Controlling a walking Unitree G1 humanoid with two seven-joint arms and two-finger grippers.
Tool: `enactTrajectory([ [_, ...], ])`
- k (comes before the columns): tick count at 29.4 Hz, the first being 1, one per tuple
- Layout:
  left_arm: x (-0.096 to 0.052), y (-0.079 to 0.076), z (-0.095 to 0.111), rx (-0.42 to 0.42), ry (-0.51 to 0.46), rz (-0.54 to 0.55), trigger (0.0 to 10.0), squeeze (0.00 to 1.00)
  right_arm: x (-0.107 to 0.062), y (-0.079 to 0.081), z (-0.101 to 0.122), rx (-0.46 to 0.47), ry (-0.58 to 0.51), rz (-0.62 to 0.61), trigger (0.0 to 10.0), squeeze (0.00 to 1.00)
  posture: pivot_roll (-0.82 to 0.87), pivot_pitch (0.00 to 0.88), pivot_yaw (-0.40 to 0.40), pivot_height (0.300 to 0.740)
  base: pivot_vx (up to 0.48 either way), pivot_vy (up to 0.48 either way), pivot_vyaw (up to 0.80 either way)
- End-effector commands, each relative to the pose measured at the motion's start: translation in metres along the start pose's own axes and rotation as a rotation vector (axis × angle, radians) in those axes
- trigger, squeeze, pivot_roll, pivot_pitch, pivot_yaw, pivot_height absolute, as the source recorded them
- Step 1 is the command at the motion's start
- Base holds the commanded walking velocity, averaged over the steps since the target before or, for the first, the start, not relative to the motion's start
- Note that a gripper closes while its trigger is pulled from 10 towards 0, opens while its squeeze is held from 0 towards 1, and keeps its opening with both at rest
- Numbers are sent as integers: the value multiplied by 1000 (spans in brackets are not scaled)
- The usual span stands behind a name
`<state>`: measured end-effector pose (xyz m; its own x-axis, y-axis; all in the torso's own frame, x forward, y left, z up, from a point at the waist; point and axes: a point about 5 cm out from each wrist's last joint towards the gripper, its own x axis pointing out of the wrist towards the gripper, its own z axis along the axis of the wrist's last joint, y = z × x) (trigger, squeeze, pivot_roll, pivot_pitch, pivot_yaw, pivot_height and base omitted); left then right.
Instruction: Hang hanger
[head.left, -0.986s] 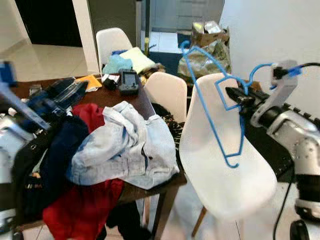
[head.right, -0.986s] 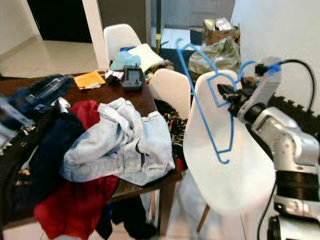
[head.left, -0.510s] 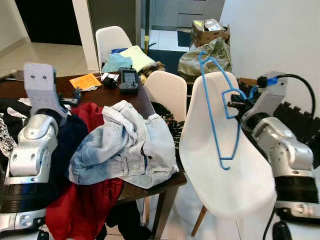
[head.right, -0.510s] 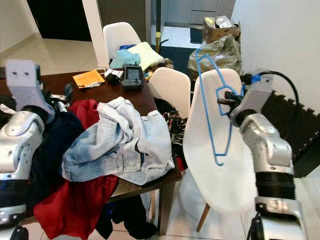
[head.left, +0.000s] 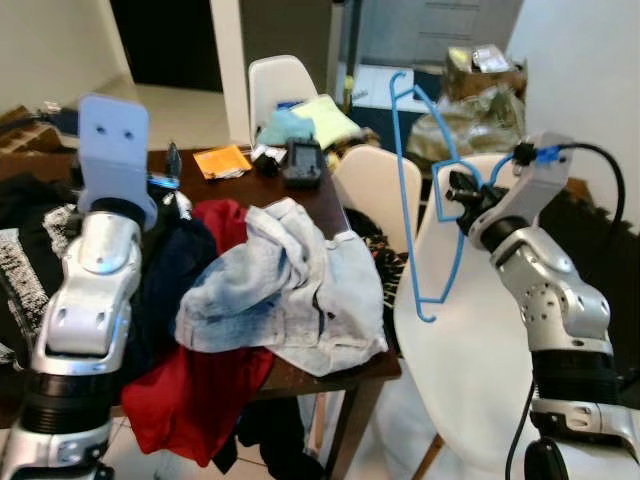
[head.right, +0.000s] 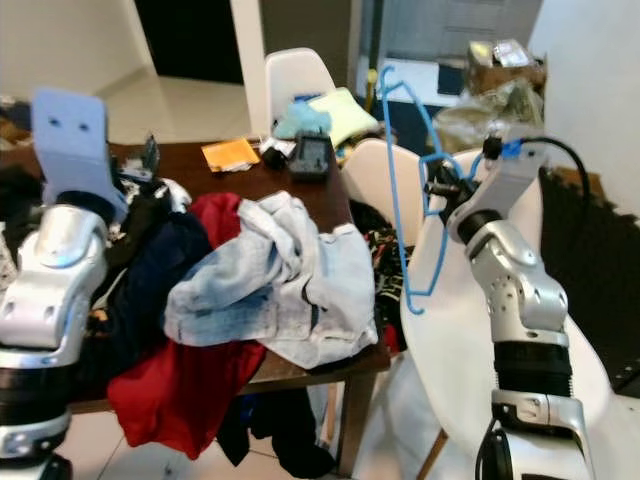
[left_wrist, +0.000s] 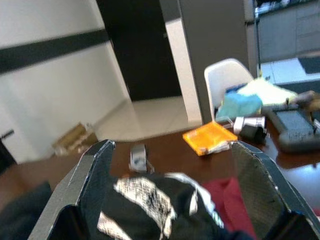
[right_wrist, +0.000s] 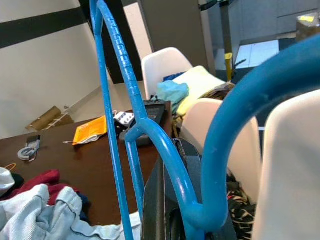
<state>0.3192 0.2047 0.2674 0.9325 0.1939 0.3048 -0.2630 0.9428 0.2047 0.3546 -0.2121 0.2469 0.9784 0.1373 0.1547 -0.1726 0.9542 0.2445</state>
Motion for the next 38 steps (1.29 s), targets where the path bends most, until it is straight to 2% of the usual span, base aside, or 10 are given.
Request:
enactTrajectory([
  [1, -5, -6, -25, -42, 128, -1, 10000, 0, 1, 0, 4, 17, -26, 1, 10000, 0, 152, 40, -21, 740, 0, 0, 0],
  [6, -11, -8, -55, -122, 260, 4, 10000, 0, 0, 3, 4, 25, -30, 24, 10000, 0, 150, 40, -20, 740, 0, 0, 0],
  [11, -11, -10, -66, -155, 298, -11, 10000, 0, 0, 6, 6, 26, -35, 35, 10000, 0, 145, 34, -21, 740, 0, 0, 0],
  [20, -16, -15, -72, -115, 334, -7, 9569, 0, -1, 2, 7, 17, -28, 28, 10000, 0, 139, 46, -25, 740, 0, 0, 0],
  [21, -17, -12, -74, -109, 344, 5, 3020, 0, -1, 1, 7, 17, -28, 25, 10000, 0, 140, 47, -26, 740, 0, 0, 0],
  [25, -18, -10, -76, -106, 351, 13, 3020, 0, -1, 0, 8, 17, -28, 24, 10000, 0, 140, 47, -26, 740, 0, 0, 0],
  [26, -17, -7, -78, -109, 355, 21, 0, 0, -1, 0, 8, 17, -29, 23, 10000, 0, 140, 48, -27, 740, 0, 0, 0],
  [35, -11, 6, -80, -115, 354, 64, 0, 0, -1, -2, 9, 16, -32, 14, 10000, 0, 134, 47, -25, 740, 0, 0, 0],
  [37, -8, 12, -75, -112, 330, 83, 0, 0, -2, -4, 9, 18, -34, 7, 10000, 0, 136, 45, -23, 740, 0, 0, 0],
  [38, 1, 23, -57, -75, 246, 120, 0, 0, -2, -5, 9, 22, -36, 2, 10000, 0, 139, 45, -24, 740, 0, 0, 0],
])
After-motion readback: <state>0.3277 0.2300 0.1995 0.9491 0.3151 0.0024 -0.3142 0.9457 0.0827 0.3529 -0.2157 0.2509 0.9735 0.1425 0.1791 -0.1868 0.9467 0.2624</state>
